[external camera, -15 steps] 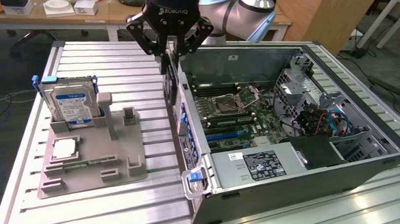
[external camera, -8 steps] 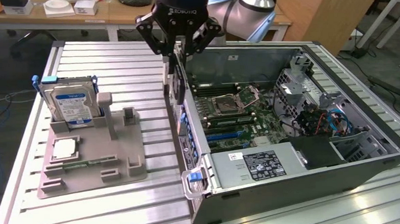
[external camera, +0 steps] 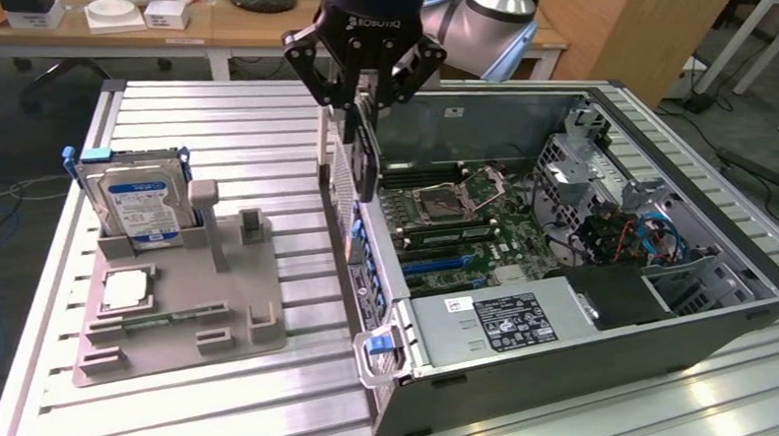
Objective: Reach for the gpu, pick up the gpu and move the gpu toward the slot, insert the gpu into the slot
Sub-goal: 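Pick up the gpu and move the gpu toward the slot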
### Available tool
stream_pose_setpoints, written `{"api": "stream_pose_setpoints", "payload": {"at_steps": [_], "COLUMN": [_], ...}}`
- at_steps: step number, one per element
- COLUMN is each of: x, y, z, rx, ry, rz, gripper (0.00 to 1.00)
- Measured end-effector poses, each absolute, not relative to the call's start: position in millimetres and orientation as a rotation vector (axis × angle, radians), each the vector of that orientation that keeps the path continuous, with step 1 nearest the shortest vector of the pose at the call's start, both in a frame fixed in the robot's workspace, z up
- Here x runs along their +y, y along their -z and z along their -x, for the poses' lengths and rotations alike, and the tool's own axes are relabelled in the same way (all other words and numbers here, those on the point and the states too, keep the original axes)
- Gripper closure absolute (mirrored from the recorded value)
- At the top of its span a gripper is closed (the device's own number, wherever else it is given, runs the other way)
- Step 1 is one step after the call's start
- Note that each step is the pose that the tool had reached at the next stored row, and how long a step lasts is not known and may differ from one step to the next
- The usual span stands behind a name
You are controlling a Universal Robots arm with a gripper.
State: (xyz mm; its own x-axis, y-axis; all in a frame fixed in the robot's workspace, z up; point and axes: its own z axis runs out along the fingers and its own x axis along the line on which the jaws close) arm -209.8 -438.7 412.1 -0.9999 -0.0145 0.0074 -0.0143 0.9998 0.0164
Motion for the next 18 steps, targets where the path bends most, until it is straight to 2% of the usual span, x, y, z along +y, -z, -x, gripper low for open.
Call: {"api": "stream_pose_setpoints", "payload": {"at_steps": [18], "x": [-439], "y": [-412], "z": [179], "rx": [-3.134], "ry": [0.026], "rz": [-0.023], "gripper": [0.74]}}
